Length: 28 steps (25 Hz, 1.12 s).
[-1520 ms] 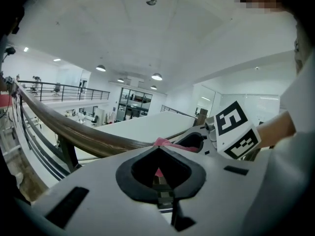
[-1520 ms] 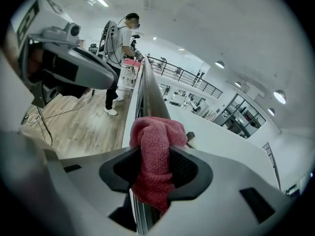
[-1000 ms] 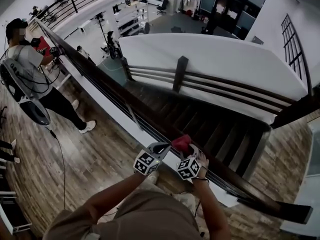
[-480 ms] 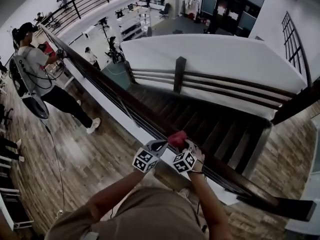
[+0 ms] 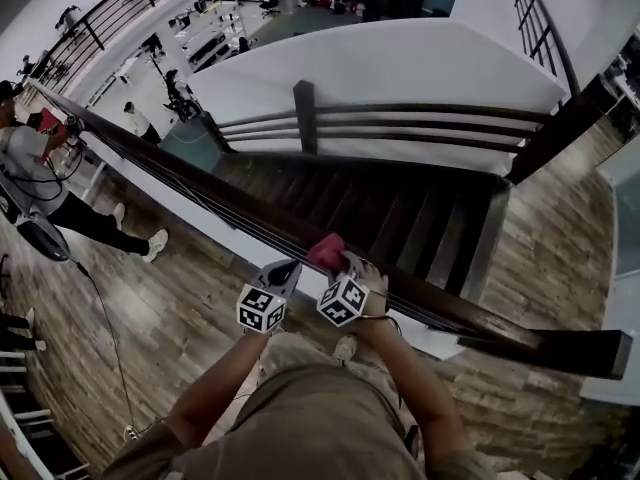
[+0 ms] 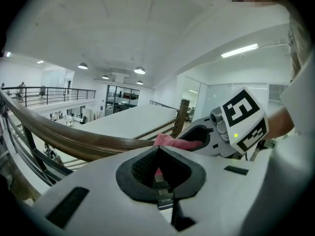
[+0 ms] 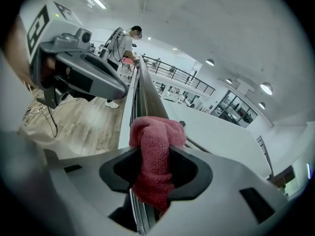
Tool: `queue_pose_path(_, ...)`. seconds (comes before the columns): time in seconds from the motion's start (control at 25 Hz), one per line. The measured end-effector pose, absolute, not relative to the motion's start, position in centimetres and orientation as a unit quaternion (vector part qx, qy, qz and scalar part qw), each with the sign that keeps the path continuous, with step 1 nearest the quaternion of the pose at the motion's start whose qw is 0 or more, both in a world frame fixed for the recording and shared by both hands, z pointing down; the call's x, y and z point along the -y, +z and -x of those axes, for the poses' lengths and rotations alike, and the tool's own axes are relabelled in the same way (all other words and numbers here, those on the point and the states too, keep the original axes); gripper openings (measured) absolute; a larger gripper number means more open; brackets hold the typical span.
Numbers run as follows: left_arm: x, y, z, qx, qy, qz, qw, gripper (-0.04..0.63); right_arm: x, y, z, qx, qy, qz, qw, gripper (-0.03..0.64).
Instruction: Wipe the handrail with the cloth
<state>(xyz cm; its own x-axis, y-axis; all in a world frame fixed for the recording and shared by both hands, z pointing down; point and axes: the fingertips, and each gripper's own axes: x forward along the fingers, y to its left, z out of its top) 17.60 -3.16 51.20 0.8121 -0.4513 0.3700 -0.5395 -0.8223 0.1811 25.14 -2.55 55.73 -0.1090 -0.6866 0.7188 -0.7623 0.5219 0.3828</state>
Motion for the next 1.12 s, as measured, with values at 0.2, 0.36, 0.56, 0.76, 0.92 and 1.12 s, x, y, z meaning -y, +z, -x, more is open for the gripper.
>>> queue_pose_path(0.2,-1.6,51.2,-24.2,0.221,0.160,-0.952,0.139,0.017,-2.8,55.3,-31.4,0.735,0.056,-0.507,0.447,0.164)
queue_pose_path(0.36,-5.3,51.5,-29.2,0.166,0.166,-0.964,0.125,0.017,-7.2,56.1,-36.2,0.718,0.075,-0.532,0.443,0.164)
queue_pose_path(0.56,-8.7,51.7,-33.7,0.112,0.175,-0.972,0.109,0.017,-11.9,56.5,-41.4,0.691,0.085,-0.566,0.441,0.164)
queue_pose_path(0.76,-11.7,51.4,-37.6,0.074,0.176,-0.976,0.103,0.017,-16.6,56.3,-46.5,0.664,0.086,-0.599,0.439,0.164)
queue_pose_path(0.92,-14.5,51.7,-40.8,0.045,0.182,-0.977,0.105,0.017,-20.3,56.5,-50.3,0.638,0.093,-0.621,0.446,0.164)
queue_pose_path(1.12,-18.2,51.6,-45.1,0.006,0.186,-0.978,0.091,0.017,-25.6,56.5,-55.8,0.595,0.104,-0.654,0.456,0.164)
